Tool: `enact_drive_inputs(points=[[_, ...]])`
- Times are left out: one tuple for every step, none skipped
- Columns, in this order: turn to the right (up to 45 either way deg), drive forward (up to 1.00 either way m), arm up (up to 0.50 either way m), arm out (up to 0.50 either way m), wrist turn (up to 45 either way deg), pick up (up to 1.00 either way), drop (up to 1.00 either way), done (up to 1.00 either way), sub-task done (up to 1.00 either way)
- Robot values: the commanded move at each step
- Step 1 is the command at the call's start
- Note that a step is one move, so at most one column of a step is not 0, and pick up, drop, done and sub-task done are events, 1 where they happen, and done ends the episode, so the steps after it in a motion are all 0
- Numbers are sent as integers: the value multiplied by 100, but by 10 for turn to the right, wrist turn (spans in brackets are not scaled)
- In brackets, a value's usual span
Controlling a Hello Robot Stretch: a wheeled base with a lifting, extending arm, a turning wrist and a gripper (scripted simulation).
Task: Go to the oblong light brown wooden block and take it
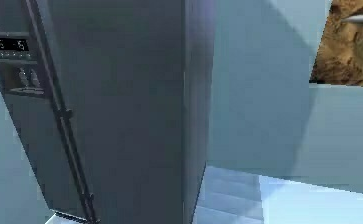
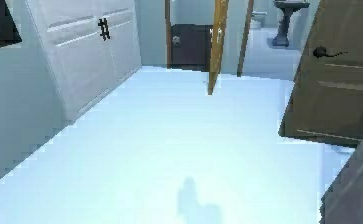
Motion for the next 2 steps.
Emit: enact_drive_inputs(points=[[450, 0, 0, 0, 0, 0, 0, 0, 0], [450, 0, 0, 0, 0, 0, 0, 0, 0]])
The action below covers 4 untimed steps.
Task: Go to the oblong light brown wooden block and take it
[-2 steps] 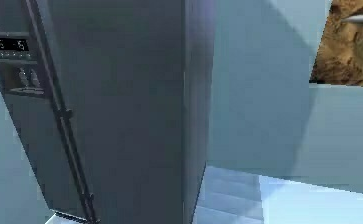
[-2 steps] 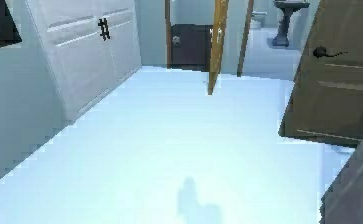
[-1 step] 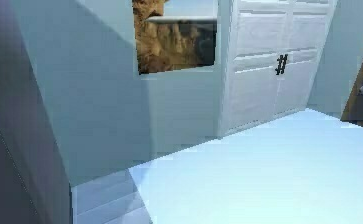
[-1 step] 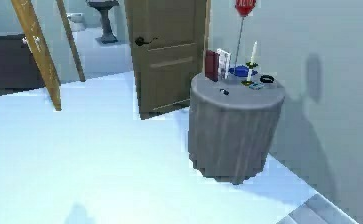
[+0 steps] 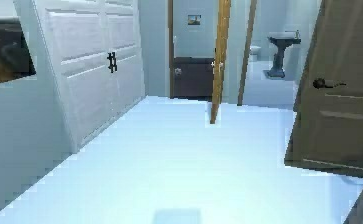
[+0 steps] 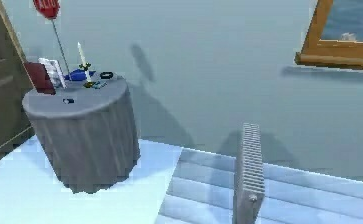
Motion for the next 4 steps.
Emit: enact_drive_inputs(points=[[0, 100, 0, 0, 0, 0, 0, 0, 0], [0, 100, 0, 0, 0, 0, 0, 0, 0], [0, 65, 0, 0, 0, 0, 0, 0, 0], [60, 0, 0, 0, 0, 0, 0, 0, 0]])
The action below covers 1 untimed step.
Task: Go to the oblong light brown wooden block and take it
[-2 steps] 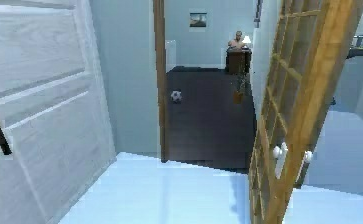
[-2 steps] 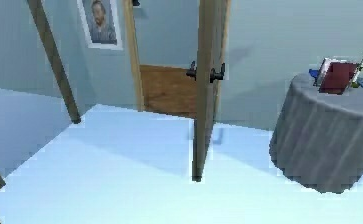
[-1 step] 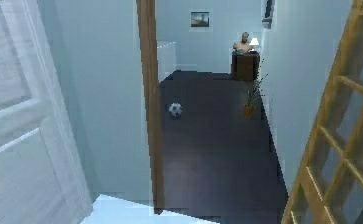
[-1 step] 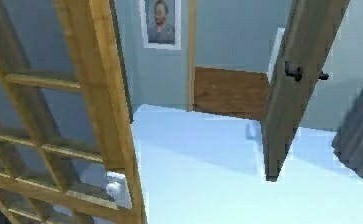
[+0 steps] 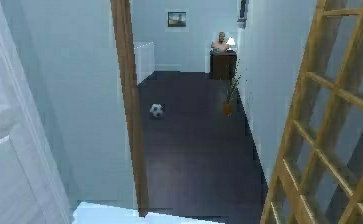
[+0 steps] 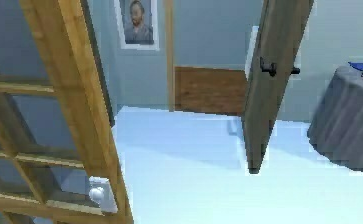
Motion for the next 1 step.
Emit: enact_drive_inputs(points=[[0, 100, 0, 0, 0, 0, 0, 0, 0]])
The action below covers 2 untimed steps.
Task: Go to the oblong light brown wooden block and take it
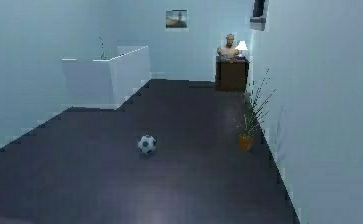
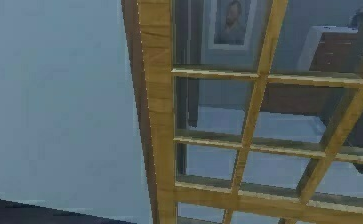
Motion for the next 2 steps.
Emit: enact_drive_inputs(points=[[0, 20, 0, 0, 0, 0, 0, 0, 0], [-330, 0, 0, 0, 0, 0, 0, 0, 0]])
